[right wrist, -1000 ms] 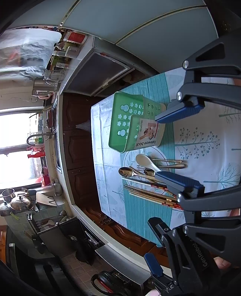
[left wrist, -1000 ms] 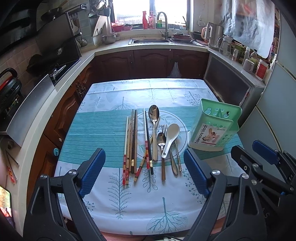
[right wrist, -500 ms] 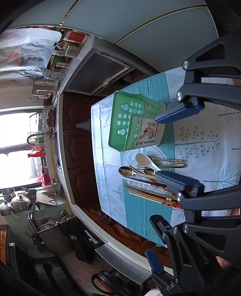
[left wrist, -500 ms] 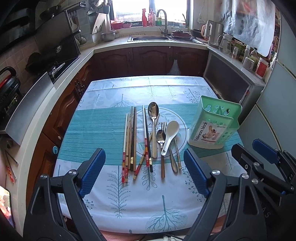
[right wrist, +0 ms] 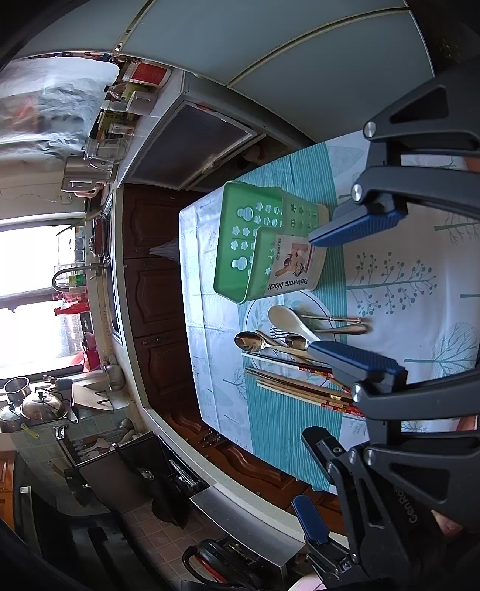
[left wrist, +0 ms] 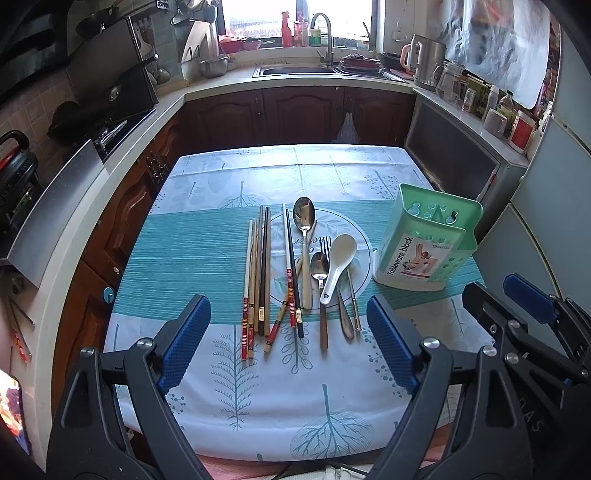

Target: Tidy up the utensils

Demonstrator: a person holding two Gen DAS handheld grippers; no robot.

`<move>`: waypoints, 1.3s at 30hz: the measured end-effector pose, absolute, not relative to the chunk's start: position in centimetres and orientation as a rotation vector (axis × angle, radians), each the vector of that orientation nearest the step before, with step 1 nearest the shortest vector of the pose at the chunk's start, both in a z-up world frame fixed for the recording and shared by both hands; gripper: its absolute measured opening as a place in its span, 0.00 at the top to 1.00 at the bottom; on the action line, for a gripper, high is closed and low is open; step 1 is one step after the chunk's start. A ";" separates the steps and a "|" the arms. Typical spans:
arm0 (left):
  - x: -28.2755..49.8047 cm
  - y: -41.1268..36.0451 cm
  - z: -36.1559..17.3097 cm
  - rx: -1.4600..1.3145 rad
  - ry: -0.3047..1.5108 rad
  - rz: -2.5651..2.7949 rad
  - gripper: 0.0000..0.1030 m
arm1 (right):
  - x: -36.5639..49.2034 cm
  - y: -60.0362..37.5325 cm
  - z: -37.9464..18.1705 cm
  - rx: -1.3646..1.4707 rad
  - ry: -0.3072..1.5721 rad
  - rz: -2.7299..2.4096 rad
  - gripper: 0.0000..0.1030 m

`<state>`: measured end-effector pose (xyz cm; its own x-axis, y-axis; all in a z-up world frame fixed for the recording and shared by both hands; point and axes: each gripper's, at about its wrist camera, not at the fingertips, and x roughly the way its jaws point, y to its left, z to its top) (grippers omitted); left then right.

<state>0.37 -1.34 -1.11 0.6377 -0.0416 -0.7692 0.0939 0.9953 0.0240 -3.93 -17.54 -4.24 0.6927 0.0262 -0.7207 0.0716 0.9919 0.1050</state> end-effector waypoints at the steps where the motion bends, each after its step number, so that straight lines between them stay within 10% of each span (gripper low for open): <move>1: 0.4 -1.3 -1.1 0.062 0.879 -0.079 0.18 | -3.9 -17.5 -4.3 0.130 0.806 -0.025 0.48; 31: 7.4 2.0 -2.6 0.027 0.985 -0.123 0.18 | -0.8 -18.7 -4.6 0.143 0.820 0.033 0.49; 39: 12.5 5.5 -5.3 0.004 1.050 -0.088 0.25 | 3.6 -19.2 -7.9 0.182 0.974 0.109 0.64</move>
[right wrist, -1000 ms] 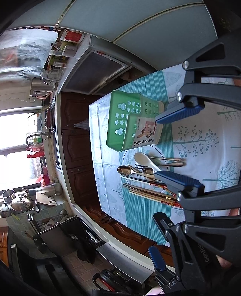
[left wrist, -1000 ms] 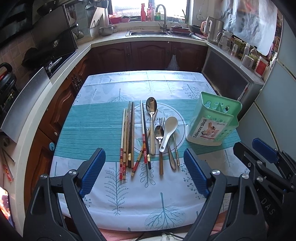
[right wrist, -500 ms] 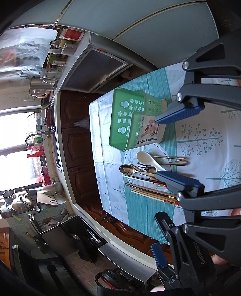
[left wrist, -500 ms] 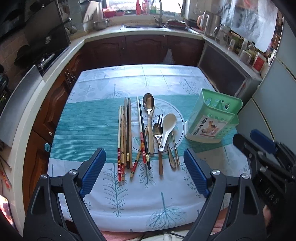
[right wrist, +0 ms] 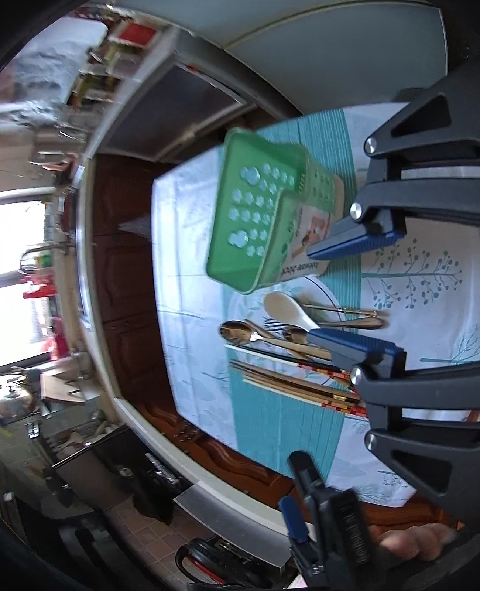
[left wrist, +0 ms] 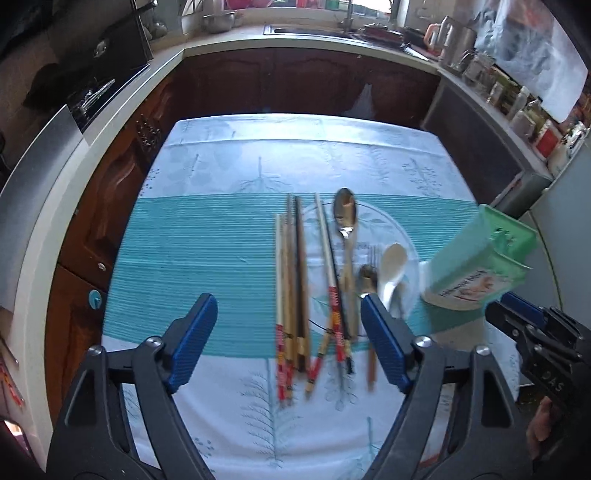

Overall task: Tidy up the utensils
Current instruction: 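Move the left tool toward a metal spoon while the right tool approaches the white ceramic spoon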

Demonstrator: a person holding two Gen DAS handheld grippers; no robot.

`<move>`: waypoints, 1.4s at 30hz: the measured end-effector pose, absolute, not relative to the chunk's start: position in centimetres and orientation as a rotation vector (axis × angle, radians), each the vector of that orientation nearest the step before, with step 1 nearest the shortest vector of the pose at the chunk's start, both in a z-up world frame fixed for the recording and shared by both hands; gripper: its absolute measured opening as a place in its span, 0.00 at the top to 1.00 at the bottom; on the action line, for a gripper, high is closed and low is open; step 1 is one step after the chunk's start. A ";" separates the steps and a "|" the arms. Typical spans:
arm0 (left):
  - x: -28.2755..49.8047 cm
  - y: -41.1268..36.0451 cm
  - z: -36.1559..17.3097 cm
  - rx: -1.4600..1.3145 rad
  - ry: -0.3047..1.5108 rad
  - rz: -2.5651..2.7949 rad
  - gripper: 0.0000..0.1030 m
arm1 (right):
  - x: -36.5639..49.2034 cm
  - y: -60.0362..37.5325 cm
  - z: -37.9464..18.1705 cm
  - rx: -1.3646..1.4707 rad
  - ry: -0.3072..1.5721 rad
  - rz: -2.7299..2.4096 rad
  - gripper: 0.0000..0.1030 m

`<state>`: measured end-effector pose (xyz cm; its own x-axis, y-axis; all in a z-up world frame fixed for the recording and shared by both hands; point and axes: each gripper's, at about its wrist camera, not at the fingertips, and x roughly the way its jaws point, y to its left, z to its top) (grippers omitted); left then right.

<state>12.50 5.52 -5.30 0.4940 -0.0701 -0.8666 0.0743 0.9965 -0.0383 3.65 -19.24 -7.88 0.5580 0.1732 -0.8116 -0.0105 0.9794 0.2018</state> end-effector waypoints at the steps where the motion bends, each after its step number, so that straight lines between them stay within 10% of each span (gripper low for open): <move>1: 12.9 5.8 -5.6 0.005 1.054 -0.088 0.25 | 4.0 -19.3 -8.3 0.191 0.988 0.116 0.64; 23: 23.9 1.0 -13.3 0.083 1.203 -0.326 0.51 | 9.4 -16.4 -15.1 0.316 1.082 0.213 0.66; 42: 25.1 1.2 -15.6 0.065 1.217 -0.348 0.52 | 12.3 -16.2 -18.7 0.238 1.098 0.107 0.71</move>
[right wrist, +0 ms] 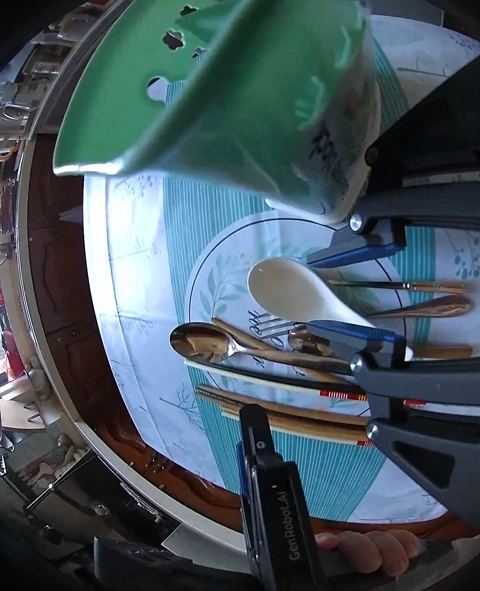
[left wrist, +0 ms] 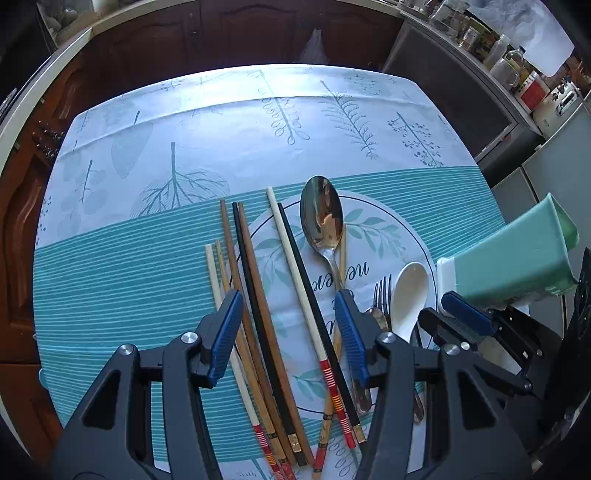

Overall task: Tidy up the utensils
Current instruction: 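Move the left tool toward a metal spoon while the right tool approaches the white ceramic spoon, then close the left tool on the metal spoon while the right tool grasps the white ceramic spoon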

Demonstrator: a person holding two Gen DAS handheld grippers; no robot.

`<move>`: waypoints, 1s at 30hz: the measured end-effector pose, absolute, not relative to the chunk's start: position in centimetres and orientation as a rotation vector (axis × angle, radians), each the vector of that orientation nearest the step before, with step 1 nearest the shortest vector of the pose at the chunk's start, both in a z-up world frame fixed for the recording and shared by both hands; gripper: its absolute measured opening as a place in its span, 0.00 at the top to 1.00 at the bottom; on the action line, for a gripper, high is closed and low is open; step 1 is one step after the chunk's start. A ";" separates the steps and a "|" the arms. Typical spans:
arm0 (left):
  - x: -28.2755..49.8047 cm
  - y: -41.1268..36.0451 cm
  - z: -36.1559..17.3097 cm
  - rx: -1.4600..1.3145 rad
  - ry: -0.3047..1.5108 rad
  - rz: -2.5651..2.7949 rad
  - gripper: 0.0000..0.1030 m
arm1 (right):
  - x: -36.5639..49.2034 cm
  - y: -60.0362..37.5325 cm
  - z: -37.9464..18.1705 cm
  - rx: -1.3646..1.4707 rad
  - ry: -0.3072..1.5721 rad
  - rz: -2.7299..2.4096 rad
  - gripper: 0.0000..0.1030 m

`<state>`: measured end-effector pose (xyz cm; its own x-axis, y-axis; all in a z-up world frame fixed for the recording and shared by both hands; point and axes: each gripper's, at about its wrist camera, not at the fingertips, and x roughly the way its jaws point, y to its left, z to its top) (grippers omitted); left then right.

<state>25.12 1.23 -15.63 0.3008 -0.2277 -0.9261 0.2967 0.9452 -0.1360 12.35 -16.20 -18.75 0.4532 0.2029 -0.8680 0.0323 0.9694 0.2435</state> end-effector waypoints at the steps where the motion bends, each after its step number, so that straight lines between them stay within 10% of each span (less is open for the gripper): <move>1: 25.2 1.2 -15.6 0.067 1.216 -0.348 0.52 | 12.2 -16.2 -18.7 0.231 1.091 0.100 0.71; 30: 32.1 -3.8 -19.1 0.195 1.181 -0.464 0.52 | 12.1 -16.1 -19.9 0.373 1.095 0.103 0.71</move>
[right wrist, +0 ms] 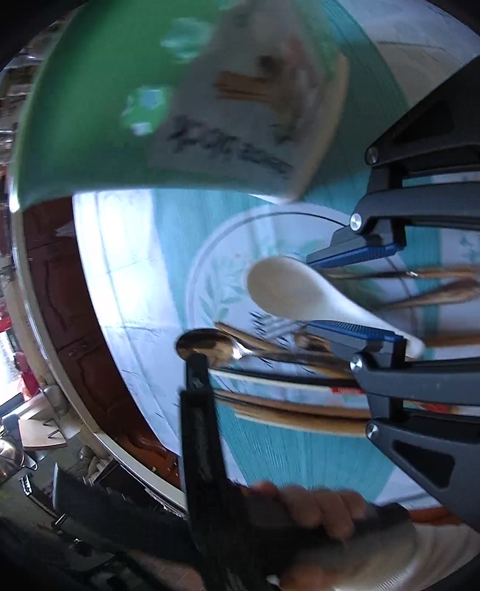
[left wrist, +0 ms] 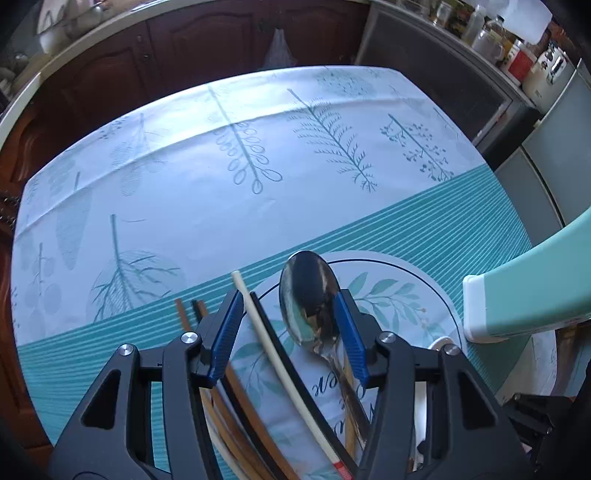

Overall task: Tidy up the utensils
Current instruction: 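Close the left tool on the metal spoon while the right tool grasps the white ceramic spoon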

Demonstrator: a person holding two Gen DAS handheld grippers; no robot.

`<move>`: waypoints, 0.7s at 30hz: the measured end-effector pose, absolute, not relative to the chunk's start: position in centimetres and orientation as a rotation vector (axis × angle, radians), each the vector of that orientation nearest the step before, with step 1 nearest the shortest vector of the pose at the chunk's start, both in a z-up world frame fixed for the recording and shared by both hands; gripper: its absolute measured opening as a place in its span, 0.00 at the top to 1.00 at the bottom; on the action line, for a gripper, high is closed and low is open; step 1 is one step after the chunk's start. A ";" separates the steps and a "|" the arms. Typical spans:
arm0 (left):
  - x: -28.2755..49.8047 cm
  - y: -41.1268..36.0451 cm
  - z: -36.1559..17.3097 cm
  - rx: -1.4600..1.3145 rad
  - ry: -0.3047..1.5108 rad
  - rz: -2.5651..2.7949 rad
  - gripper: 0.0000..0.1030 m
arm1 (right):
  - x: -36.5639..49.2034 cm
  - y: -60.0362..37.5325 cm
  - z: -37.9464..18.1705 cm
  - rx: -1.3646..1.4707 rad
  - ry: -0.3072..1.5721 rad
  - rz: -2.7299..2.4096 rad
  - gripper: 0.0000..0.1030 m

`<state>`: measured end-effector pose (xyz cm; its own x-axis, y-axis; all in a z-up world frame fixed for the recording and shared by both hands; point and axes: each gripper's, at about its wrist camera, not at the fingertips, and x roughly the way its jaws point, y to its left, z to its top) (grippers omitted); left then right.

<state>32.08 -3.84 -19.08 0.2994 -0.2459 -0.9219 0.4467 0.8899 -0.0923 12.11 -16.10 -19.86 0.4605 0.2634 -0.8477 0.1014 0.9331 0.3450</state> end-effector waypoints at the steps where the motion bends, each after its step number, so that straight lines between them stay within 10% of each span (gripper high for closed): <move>1: 32.2 -3.9 -19.3 0.200 1.187 -0.468 0.53 | 12.0 -16.2 -20.0 0.392 1.120 0.122 0.71; 4: 32.4 -4.3 -19.4 0.220 1.163 -0.479 0.53 | 12.0 -16.1 -20.4 0.442 1.173 0.154 0.72; 8: 32.4 -4.6 -19.5 0.210 1.180 -0.512 0.87 | 12.2 -16.2 -21.3 0.496 1.221 0.166 0.72; 11: 31.8 -4.7 -19.2 0.230 1.148 -0.514 0.94 | 12.7 -16.0 -21.5 0.494 1.214 0.158 0.74; 21: 28.8 -2.3 -17.6 0.101 1.184 -0.542 0.99 | 13.8 -14.7 -21.7 0.392 1.213 0.127 0.82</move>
<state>28.77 -2.26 -17.55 0.2661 -0.3493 -0.8985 0.4524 0.8683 -0.2035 13.78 -14.69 -21.68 0.3528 0.3016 -0.8858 0.1121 0.9262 0.3600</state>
